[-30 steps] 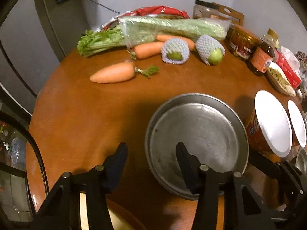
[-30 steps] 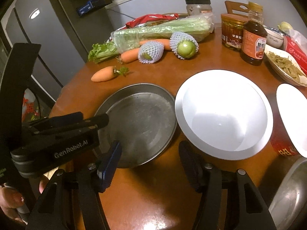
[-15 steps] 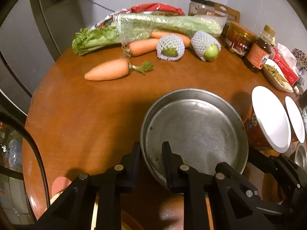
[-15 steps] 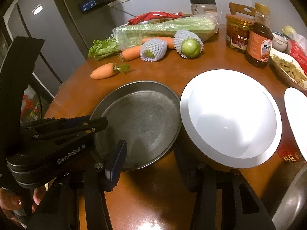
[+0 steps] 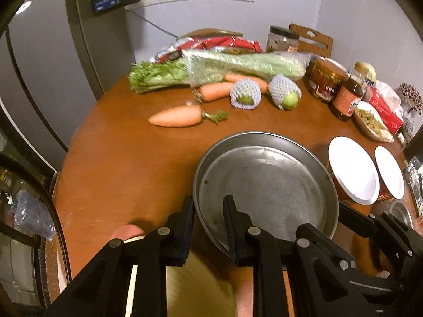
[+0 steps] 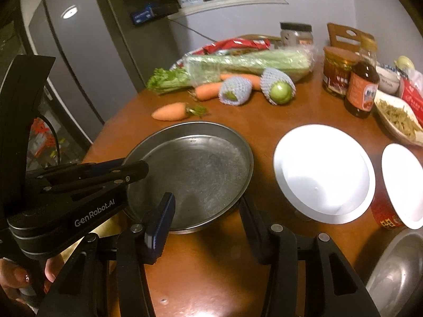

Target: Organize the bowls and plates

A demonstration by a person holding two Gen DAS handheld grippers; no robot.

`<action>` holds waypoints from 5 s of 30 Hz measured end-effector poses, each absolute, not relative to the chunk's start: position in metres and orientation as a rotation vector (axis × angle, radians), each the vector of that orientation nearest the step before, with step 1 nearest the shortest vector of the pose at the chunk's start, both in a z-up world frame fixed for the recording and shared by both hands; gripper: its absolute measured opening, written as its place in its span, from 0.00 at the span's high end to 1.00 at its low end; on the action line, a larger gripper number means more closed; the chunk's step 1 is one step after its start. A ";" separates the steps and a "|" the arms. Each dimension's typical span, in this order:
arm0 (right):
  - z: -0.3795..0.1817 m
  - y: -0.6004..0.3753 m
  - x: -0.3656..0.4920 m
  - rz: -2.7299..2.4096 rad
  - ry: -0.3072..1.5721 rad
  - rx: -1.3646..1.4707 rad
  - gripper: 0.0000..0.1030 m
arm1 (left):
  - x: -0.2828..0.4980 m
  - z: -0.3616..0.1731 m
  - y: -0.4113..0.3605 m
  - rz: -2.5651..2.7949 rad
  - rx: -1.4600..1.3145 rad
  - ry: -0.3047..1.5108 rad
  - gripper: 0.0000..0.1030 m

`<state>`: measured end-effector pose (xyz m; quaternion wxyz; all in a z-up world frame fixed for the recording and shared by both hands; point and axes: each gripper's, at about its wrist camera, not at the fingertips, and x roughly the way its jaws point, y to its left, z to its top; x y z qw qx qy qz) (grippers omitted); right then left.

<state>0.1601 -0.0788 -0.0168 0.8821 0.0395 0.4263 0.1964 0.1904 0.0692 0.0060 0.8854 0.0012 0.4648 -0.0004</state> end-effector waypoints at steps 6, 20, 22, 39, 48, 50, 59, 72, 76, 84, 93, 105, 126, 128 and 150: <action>0.007 -0.067 0.143 0.454 0.831 0.083 0.49 | 0.164 0.026 0.085 0.036 0.002 0.925 0.78; 0.056 -0.021 0.087 0.576 0.701 0.009 0.50 | 0.089 0.068 0.135 0.133 -0.028 0.817 0.78; 0.058 -0.012 0.079 0.593 0.693 -0.009 0.49 | 0.080 0.067 0.142 0.152 -0.028 0.817 0.78; 0.014 0.034 0.053 0.651 0.763 -0.106 0.49 | 0.051 0.010 0.174 0.184 -0.069 0.888 0.78; -0.008 0.039 0.051 0.628 0.794 -0.128 0.49 | 0.051 -0.007 0.178 0.171 -0.082 0.915 0.78; -0.011 0.041 0.050 0.624 0.799 -0.141 0.49 | 0.052 -0.010 0.179 0.172 -0.083 0.921 0.78; -0.026 0.046 0.054 0.611 0.831 -0.187 0.49 | 0.055 -0.017 0.178 0.165 -0.080 0.938 0.78; -0.027 0.046 0.052 0.610 0.823 -0.214 0.49 | 0.055 -0.018 0.179 0.152 -0.081 0.937 0.78; -0.025 0.046 0.050 0.608 0.828 -0.216 0.49 | 0.054 -0.019 0.179 0.145 -0.084 0.936 0.78; -0.020 0.042 0.050 0.605 0.828 -0.203 0.49 | 0.054 -0.019 0.176 0.133 -0.085 0.941 0.78; -0.014 0.043 0.047 0.587 0.796 -0.240 0.49 | 0.054 -0.020 0.176 0.133 -0.083 0.946 0.78; -0.010 0.025 0.054 0.557 0.811 -0.155 0.43 | 0.050 -0.015 0.174 0.109 -0.105 0.926 0.69; -0.036 0.009 0.081 0.573 0.973 0.019 0.42 | 0.066 -0.025 0.176 0.120 -0.154 0.950 0.52; -0.037 0.010 0.082 0.573 0.973 0.011 0.42 | 0.064 -0.026 0.182 0.141 -0.168 0.950 0.52; -0.048 0.003 0.089 0.621 0.954 -0.009 0.44 | 0.089 -0.038 0.157 0.014 -0.253 0.988 0.49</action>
